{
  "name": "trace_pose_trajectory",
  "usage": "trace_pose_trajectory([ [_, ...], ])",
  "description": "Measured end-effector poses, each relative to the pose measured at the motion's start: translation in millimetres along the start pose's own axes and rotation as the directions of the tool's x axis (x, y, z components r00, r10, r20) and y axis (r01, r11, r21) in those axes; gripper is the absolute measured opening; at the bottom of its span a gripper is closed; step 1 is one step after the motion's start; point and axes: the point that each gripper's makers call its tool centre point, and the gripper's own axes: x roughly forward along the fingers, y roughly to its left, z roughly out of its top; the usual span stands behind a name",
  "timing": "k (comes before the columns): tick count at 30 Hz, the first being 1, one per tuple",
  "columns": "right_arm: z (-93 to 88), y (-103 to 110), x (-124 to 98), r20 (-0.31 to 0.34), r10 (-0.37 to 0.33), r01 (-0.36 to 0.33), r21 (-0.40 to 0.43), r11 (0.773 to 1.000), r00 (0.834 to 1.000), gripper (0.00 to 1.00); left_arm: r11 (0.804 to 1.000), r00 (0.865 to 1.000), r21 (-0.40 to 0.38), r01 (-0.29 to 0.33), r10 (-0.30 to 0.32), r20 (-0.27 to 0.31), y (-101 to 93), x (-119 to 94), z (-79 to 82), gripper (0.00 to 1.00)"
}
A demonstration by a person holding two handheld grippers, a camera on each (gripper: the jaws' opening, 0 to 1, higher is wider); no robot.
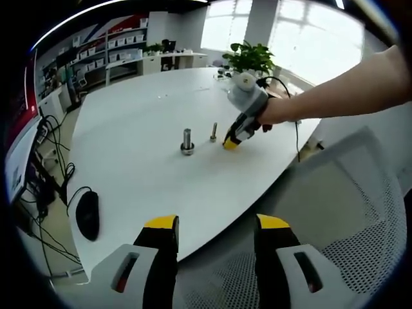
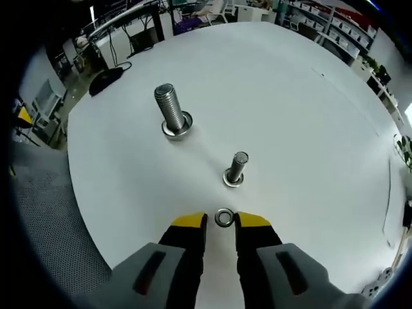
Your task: Place the washer onto the threaded stud by aligning its center hole with the stud, sliding it down to the base, and recovering from edge contact or off-axis alignment until the washer reaches the visible bottom stop.
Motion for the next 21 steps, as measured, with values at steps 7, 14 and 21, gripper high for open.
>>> trace_pose_trajectory([
  [7,-7.5,14.2,-4.5,0.000,-0.002,0.002,-0.017,1.000,1.000,0.16,1.000,1.000,0.001,-0.006,0.006,0.019,0.9,-1.5,3.5,0.45],
  [14,-8.2,13.4,-2.1,-0.058,-0.009,0.006,-0.048,0.999,0.998,0.17,1.000,0.999,0.001,-0.011,0.011,0.030,2.0,-2.4,4.7,0.45],
  [21,-9.2,14.2,-0.4,-0.256,-0.036,-0.004,-0.154,0.988,0.966,0.15,1.000,1.000,-0.003,-0.013,0.013,0.027,1.9,-2.6,4.1,0.45],
])
